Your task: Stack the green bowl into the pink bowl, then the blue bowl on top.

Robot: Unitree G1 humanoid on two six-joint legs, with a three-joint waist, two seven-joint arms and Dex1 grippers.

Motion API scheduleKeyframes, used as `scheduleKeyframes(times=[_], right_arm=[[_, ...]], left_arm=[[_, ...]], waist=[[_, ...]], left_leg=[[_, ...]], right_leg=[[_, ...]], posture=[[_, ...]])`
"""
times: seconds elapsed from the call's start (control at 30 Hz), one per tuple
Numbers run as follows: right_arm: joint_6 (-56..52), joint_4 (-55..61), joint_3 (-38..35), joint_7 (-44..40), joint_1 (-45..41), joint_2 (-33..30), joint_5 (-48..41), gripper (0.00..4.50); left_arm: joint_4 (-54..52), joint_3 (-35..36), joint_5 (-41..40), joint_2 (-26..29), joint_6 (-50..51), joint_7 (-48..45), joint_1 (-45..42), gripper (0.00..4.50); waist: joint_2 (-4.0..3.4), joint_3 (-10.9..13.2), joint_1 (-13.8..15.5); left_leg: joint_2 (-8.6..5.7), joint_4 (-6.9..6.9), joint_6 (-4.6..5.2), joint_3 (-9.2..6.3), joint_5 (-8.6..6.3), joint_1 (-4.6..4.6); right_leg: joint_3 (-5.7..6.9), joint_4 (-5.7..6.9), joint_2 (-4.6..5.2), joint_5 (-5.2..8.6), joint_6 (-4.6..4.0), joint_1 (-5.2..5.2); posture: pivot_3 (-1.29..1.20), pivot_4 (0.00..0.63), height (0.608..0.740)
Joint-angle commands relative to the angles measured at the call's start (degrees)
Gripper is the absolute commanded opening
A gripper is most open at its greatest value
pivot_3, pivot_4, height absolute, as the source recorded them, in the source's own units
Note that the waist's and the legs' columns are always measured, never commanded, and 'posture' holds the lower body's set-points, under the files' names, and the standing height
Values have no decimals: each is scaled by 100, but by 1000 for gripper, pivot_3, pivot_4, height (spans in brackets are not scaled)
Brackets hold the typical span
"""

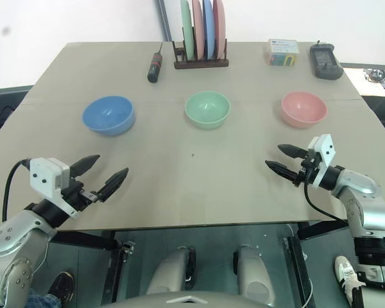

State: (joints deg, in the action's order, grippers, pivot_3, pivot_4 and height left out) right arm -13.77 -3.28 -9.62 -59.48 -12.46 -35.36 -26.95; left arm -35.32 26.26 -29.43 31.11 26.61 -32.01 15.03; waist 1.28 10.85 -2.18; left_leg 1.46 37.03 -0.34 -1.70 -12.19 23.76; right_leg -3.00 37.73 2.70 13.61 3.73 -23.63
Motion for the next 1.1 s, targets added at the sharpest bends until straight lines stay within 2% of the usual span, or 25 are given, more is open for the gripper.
scheduleKeyframes(times=[0.03, 0.1, 0.23, 0.4, 0.7, 0.97, 1.1], right_arm=[[-15, 180, -26, 82, -78, -84, 35, 3582], [120, -38, 37, 432, -289, -101, 401, 3582], [-298, -396, 242, 1277, -933, -241, 1121, 3582], [-104, -1204, 646, 1641, -1972, -486, 1958, 3582], [810, -3827, 1463, 1735, -3819, -538, 3147, 3582], [1083, -5713, 2008, 1496, -4809, -223, 3748, 3582], [1331, -6202, 2069, 1541, -5111, -144, 3919, 2436]], left_arm=[[-152, -50, -26, 20, -195, -27, -66, 4500], [-201, -140, -195, -2, -235, -184, -113, 4500], [-218, -306, -505, -13, -238, -392, -257, 4500], [-103, -532, -794, 62, -189, -650, -557, 4500], [213, -860, -1200, 183, -190, -1244, -1025, 4500], [270, -983, -1263, 113, -255, -1379, -1068, 4500], [252, -1034, -1225, 77, -318, -1371, -1034, 4500]], waist=[[0, 0, 0], [0, 0, 1], [0, 0, -17], [-1, 0, -9], [-1, 1, -18], [-1, 1, -33], [-3, 2, -29]], left_leg=[[0, 0, 0, 0, 0, 0], [0, 0, 0, 0, 0, 0], [0, 6, 0, 7, 0, -2], [-1, 4, 0, 3, 0, 2], [-4, 2, 0, 6, 0, 3], [-4, 0, 0, 6, 0, 3], [-4, 0, 0, 5, 0, 4]], right_leg=[[0, 0, 0, 0, 0, 0], [0, 0, 0, 0, 0, 0], [-6, 4, 0, -6, -8, -1], [-3, 3, -1, -10, -16, -2], [-5, -2, 0, -11, -17, -2], [-6, -2, 0, -13, -15, -2], [-6, -2, 0, -14, -13, -3]], posture=[[0, 150, 740], [0, 150, 740], [0, 150, 740], [0, 150, 740], [0, 150, 740], [0, 150, 740], [0, 150, 740]])
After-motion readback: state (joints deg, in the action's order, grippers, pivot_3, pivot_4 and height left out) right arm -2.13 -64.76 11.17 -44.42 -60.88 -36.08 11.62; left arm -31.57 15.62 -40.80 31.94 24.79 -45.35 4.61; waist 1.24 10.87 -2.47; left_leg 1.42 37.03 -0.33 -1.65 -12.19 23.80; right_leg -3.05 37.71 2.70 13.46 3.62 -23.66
